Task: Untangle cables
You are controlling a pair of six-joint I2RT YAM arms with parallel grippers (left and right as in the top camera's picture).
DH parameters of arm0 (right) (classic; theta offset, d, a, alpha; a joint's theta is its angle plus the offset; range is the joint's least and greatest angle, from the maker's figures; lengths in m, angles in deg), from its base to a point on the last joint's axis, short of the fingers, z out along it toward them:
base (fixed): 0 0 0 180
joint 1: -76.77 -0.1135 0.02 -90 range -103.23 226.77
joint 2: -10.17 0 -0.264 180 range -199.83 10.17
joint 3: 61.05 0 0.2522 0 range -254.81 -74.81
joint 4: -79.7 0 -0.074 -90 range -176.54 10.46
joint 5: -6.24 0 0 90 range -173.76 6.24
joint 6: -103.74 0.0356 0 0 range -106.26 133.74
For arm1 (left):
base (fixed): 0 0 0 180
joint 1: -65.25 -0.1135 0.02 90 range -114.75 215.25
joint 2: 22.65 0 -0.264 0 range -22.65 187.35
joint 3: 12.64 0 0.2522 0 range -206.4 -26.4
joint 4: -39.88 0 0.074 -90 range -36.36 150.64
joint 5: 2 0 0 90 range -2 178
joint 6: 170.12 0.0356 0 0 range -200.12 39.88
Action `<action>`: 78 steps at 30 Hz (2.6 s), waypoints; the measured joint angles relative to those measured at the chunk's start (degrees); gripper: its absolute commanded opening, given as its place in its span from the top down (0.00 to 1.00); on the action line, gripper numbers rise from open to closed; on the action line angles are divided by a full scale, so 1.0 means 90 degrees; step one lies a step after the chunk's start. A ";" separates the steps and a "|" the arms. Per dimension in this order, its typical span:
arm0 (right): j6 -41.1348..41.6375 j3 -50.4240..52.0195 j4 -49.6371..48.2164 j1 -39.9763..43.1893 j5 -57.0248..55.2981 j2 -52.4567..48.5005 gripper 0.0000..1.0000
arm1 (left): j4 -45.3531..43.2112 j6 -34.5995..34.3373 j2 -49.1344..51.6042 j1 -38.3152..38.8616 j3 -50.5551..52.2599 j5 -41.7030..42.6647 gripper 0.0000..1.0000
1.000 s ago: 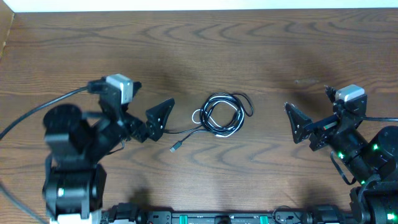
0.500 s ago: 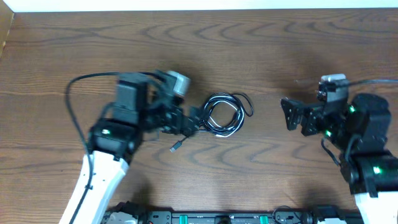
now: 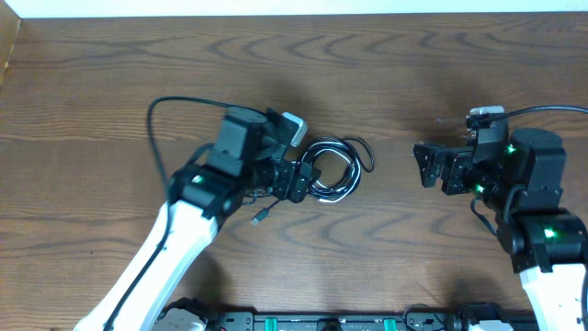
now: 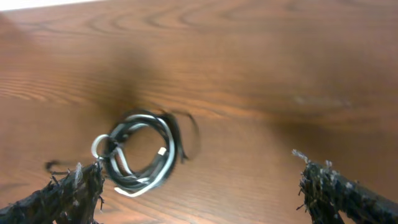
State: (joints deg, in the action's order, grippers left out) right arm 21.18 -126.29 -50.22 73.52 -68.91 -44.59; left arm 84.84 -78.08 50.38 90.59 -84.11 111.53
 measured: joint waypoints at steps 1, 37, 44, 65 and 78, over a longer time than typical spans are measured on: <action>0.0000 -0.0002 0.0075 0.0000 -0.0143 -0.0063 0.01 | -0.0002 0.0044 0.0148 0.0056 0.0000 -0.0153 0.12; 0.0374 -0.0053 -0.0911 -0.2416 -0.2351 -0.2827 0.01 | 0.0010 0.1003 0.1010 0.0612 -0.0002 -0.0301 0.39; 0.0457 -0.0661 -0.0750 -0.2416 -0.2467 -0.2824 0.01 | 0.0000 0.1637 0.1795 0.0828 -0.0002 -0.0121 0.29; 0.0457 -0.1112 -0.0078 -0.2412 -0.2482 -0.2735 0.01 | -0.1450 0.3113 0.2618 0.1311 -0.0002 -0.0556 0.44; 0.0454 -0.1112 0.0053 -0.2412 -0.2438 -0.2735 0.01 | -0.2006 0.3145 0.2900 0.1311 -0.0002 -0.0634 0.50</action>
State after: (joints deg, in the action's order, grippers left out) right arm 25.27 -136.30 -49.74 51.82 -90.85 -69.20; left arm 66.79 -49.77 76.48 102.40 -84.13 105.82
